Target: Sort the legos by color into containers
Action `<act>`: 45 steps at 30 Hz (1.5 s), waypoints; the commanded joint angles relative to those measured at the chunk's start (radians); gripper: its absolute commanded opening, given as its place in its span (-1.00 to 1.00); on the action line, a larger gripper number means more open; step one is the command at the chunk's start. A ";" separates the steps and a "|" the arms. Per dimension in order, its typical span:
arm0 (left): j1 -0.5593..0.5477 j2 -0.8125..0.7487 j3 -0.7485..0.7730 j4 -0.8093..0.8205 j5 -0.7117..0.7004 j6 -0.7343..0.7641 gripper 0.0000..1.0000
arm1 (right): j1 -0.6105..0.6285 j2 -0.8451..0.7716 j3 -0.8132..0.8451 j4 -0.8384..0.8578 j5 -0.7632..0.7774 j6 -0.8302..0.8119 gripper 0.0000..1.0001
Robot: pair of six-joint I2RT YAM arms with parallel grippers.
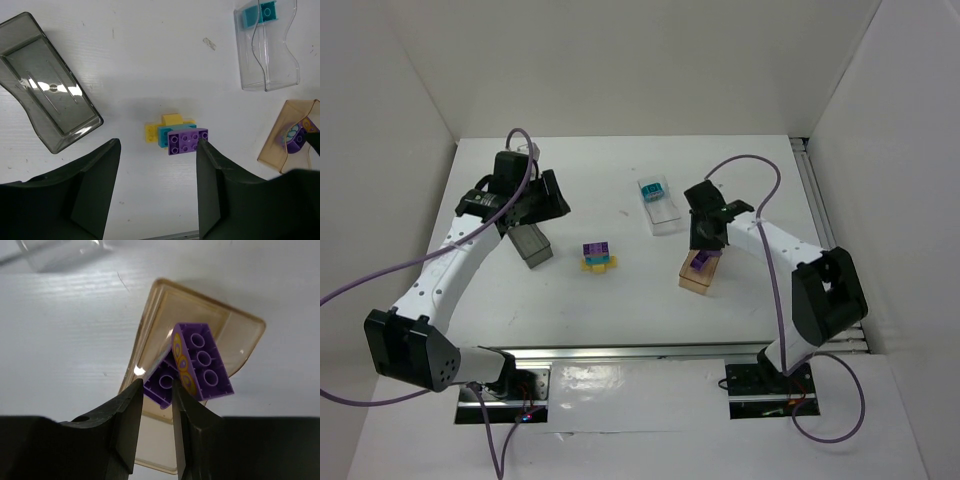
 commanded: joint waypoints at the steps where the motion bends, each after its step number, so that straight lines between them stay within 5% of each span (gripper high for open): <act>1: 0.005 -0.020 -0.009 0.025 0.022 0.017 0.35 | -0.002 -0.043 0.104 0.012 0.091 -0.021 -0.27; 8: 0.005 -0.020 -0.009 0.034 0.022 0.017 0.35 | 0.078 -0.167 0.091 0.161 -0.077 -0.058 -0.27; 17: 0.005 -0.011 -0.027 0.034 0.021 0.017 0.40 | 0.193 -0.138 0.039 0.207 -0.209 -0.069 -0.24; 18: 0.014 -0.011 -0.027 0.034 0.021 0.017 0.40 | 0.210 -0.129 0.039 0.217 -0.237 -0.085 -0.20; 20: 0.014 -0.011 -0.036 0.034 0.010 0.017 0.40 | 0.253 -0.094 0.081 0.231 -0.272 -0.107 0.32; 23: 0.014 -0.020 -0.046 0.010 0.010 0.028 0.40 | 0.333 -0.023 0.155 0.243 -0.272 -0.107 0.77; 25: 0.034 -0.029 -0.071 -0.001 0.010 0.028 0.40 | 0.353 0.014 0.187 0.276 -0.301 -0.107 0.85; 35: 0.117 -0.063 -0.047 -0.035 0.042 0.081 0.40 | 0.440 0.250 0.453 0.119 -0.139 -0.618 0.78; 45: 0.149 -0.063 -0.058 -0.044 0.074 0.100 0.40 | 0.408 0.348 0.555 0.078 -0.272 -0.768 0.91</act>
